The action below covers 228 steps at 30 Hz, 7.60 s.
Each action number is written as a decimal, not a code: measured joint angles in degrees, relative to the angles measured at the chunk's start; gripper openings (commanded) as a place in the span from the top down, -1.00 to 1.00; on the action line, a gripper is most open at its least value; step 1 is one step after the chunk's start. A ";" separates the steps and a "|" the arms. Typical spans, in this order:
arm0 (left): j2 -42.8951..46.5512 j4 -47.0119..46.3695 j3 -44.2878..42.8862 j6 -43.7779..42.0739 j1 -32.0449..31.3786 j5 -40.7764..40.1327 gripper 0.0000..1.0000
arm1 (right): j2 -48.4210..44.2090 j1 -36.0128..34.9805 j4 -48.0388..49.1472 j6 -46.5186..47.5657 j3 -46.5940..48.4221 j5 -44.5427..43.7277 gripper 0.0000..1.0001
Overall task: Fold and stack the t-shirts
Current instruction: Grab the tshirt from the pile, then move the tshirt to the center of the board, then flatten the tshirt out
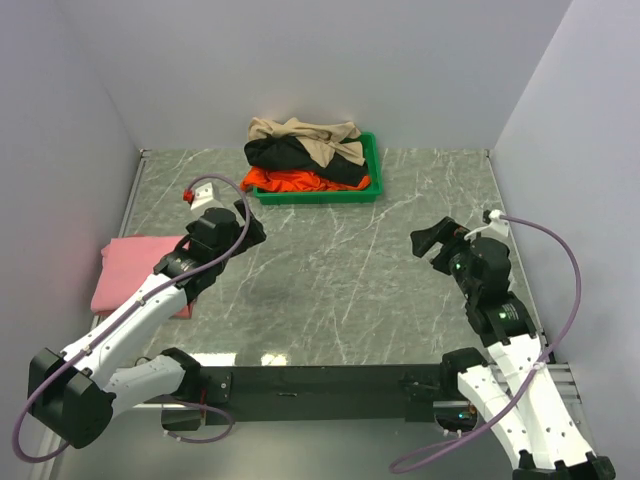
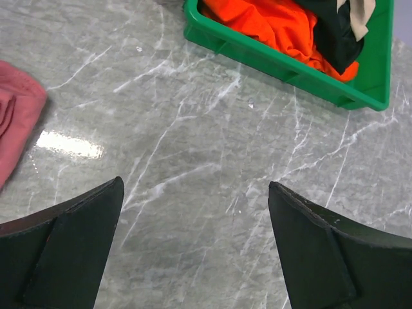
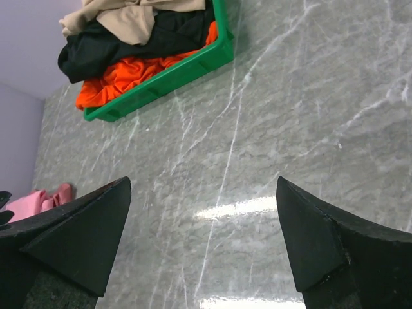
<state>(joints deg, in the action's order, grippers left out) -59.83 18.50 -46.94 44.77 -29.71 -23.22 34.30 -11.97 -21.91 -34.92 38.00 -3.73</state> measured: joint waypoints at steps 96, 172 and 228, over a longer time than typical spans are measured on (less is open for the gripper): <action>-1.97 10.19 -5.33 6.56 13.38 12.50 -0.99 | 89.83 -11.45 22.38 11.19 89.81 5.46 1.00; -13.18 11.74 5.62 9.33 11.61 20.02 -0.99 | 63.28 -8.79 10.32 -9.94 16.76 4.37 -0.89; -14.36 10.64 6.60 10.78 2.38 23.12 -0.99 | 52.83 -10.78 0.81 -2.08 13.53 -7.28 0.64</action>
<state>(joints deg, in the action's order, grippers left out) -74.19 29.15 -40.34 55.55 -27.33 -0.10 87.13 -22.74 -21.10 -36.99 51.53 -11.00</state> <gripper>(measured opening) 0.994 0.150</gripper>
